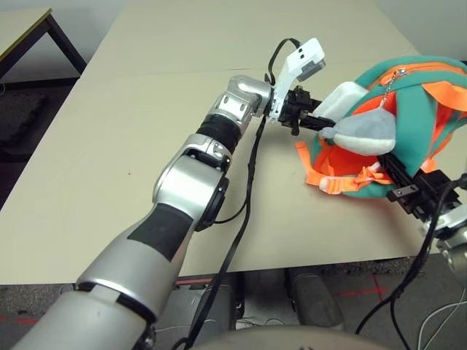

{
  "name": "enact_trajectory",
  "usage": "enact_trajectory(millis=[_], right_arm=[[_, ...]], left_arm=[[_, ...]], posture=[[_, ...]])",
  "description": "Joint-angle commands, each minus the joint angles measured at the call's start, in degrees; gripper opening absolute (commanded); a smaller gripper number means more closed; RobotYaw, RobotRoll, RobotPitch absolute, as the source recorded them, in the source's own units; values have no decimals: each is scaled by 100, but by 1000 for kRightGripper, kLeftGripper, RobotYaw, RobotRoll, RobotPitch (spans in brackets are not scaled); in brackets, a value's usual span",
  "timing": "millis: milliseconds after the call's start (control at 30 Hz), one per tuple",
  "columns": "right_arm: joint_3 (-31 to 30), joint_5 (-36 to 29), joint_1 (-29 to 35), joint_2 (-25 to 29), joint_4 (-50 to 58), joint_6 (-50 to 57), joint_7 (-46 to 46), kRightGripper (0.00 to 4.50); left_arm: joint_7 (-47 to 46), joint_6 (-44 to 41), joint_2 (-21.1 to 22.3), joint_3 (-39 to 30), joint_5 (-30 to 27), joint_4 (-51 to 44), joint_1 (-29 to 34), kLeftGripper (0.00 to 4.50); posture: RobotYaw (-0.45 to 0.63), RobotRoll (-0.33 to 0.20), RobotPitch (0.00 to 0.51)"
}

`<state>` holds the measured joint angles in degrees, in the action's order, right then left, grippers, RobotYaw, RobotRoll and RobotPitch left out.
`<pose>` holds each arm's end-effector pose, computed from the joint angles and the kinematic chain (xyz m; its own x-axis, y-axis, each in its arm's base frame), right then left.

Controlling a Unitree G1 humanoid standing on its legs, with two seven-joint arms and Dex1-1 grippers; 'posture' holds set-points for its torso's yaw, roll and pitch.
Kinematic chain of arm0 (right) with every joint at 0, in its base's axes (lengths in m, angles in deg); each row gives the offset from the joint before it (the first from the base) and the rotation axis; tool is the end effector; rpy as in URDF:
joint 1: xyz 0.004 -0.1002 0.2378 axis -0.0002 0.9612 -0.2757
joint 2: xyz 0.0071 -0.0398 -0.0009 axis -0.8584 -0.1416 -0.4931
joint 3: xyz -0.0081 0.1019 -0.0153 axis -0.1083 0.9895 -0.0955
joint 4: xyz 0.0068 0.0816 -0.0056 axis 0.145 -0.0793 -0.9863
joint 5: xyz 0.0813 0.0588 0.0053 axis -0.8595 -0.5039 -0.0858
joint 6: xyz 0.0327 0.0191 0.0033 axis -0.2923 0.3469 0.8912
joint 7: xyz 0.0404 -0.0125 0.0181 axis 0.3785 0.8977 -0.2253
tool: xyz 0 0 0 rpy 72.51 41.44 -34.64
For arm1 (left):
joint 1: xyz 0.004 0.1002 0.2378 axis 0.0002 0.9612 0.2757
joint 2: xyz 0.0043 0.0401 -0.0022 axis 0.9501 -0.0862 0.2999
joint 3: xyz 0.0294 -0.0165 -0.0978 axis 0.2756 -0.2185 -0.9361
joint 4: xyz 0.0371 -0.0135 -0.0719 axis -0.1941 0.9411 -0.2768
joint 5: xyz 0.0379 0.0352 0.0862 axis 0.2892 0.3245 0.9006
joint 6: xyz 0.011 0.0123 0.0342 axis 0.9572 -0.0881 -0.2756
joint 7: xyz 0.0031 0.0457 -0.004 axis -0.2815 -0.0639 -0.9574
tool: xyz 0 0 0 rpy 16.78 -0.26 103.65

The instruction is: Put the pencil case into the backpack and zip it.

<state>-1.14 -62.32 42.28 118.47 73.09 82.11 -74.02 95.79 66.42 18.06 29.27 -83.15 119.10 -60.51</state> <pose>0.1350 -0.2226 0.1760 0.9391 0.3247 0.1123 -0.3206 0.9457 -0.0538 0.3755 0.0696 0.2418 -0.0046 -0.9565 -0.2916 0.9896 -0.0463 0.1363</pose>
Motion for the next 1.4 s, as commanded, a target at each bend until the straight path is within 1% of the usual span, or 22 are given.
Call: enact_trajectory(millis=[33,67,233,267,300,433,533,667,700,867,1133,1267,1400], right_arm=[[-134,41,12,-16,-6,78,-74,213],[-135,42,11,-17,-12,76,-78,213],[-156,56,-11,-21,-62,61,-121,213],[-162,62,-21,-22,-77,58,-134,213],[-167,67,-35,-22,-94,57,-144,213],[-211,102,-110,-34,-151,45,-176,213],[-256,152,-173,-54,-181,43,-184,213],[-321,222,-204,-96,-170,33,-188,213],[-327,234,-216,-103,-170,35,-191,213],[-314,264,-178,-133,-153,24,-207,213],[-336,312,-154,-208,-104,27,-186,213],[-340,340,-139,-234,-84,31,-192,213],[-326,353,-123,-256,-66,33,-200,213]], left_arm=[[370,-334,299,-155,-177,-502,-239,4287],[479,-471,444,-209,-253,-689,-272,4489],[786,-1284,1052,-245,-454,-1535,-271,4500],[795,-1433,1147,-246,-491,-1681,-256,4121],[789,-1542,1212,-229,-511,-1790,-236,3923],[829,-1811,1414,-75,-521,-2240,33,2622],[760,-1792,1341,-1,-510,-2313,233,1648],[607,-1608,1127,11,-488,-2094,305,255],[585,-1558,1091,20,-469,-2036,305,9],[430,-1230,874,14,-393,-1563,168,0],[352,-868,687,5,-336,-1004,2,0],[328,-769,591,-8,-304,-794,2,0],[374,-797,505,1,-318,-808,12,0]], posture=[[-214,0,149],[-210,0,150],[-186,0,149],[-184,0,149],[-181,0,147],[-182,0,143],[-190,0,136],[-202,0,135],[-202,0,135],[-210,0,136],[-225,0,136],[-233,0,137],[-237,0,136]])
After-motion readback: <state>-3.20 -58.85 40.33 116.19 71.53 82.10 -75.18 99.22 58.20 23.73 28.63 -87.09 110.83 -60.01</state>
